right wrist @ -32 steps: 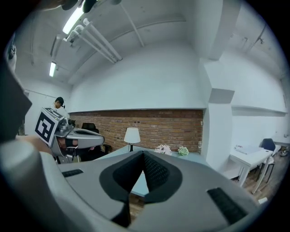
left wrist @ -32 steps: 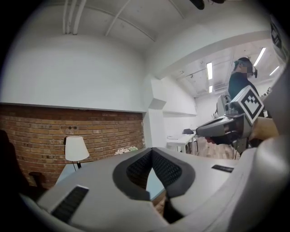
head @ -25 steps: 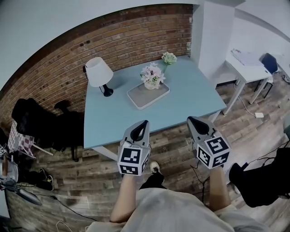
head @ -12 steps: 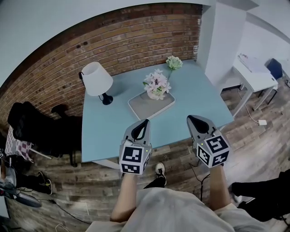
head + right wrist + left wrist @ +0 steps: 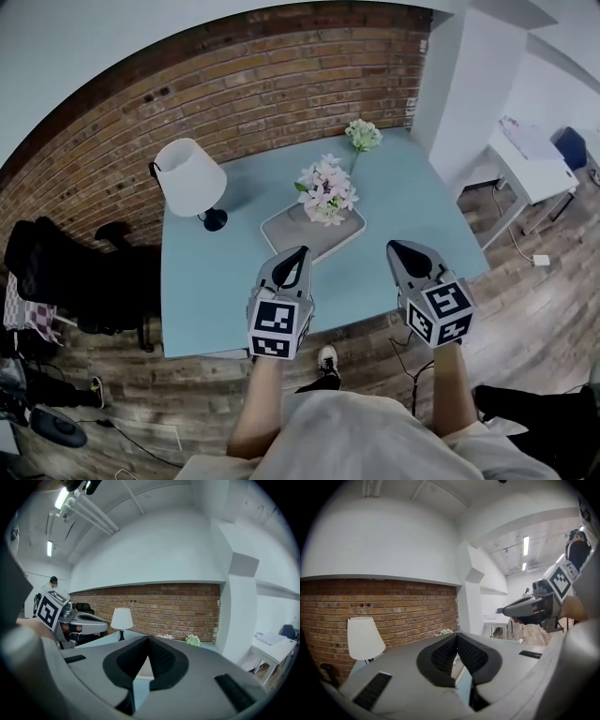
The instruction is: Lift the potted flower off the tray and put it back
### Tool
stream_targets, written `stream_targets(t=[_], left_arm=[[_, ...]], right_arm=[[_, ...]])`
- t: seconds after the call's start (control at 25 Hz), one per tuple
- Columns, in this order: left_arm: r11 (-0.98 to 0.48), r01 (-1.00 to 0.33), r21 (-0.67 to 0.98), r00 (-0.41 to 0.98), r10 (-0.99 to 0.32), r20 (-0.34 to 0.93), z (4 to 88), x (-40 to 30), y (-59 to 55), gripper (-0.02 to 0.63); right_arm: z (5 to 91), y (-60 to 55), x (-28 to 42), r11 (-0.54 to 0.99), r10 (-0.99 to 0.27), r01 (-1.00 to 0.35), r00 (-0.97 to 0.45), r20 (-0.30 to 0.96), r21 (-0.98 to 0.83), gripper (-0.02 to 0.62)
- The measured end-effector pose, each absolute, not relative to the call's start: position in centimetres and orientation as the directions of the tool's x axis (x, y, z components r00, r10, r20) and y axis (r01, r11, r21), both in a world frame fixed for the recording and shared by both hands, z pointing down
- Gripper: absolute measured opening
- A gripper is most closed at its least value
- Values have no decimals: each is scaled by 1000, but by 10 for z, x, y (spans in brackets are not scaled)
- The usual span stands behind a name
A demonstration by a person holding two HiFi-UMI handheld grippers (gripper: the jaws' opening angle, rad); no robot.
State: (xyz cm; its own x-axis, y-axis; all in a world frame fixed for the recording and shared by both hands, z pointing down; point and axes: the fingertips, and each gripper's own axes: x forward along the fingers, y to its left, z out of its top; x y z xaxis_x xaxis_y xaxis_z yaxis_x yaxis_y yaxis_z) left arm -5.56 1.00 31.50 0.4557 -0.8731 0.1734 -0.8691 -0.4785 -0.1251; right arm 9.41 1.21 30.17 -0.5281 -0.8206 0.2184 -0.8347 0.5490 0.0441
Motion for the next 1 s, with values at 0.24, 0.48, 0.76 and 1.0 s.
stream_targets(t=[0.24,0.48,0.76,1.0], left_arm=[[-492,-864,-108,465,-861,206,329,-54,-25,9],[-506,-858,-88,473,-846,247,347,-59,-62,9],[-499,-864,-75,454,-834,313,374,-72,-106,22],[-513,-856,-63,462,-815,350,402,-83,-140,45]], right_arm=[[315,-23,94,546,-816,-837,-522,249,35,21],[332,-60,90,546,-807,-838,-519,281,21,21],[353,-103,83,541,-811,-839,-502,300,59,21],[375,-136,80,538,-803,-842,-494,334,48,23]])
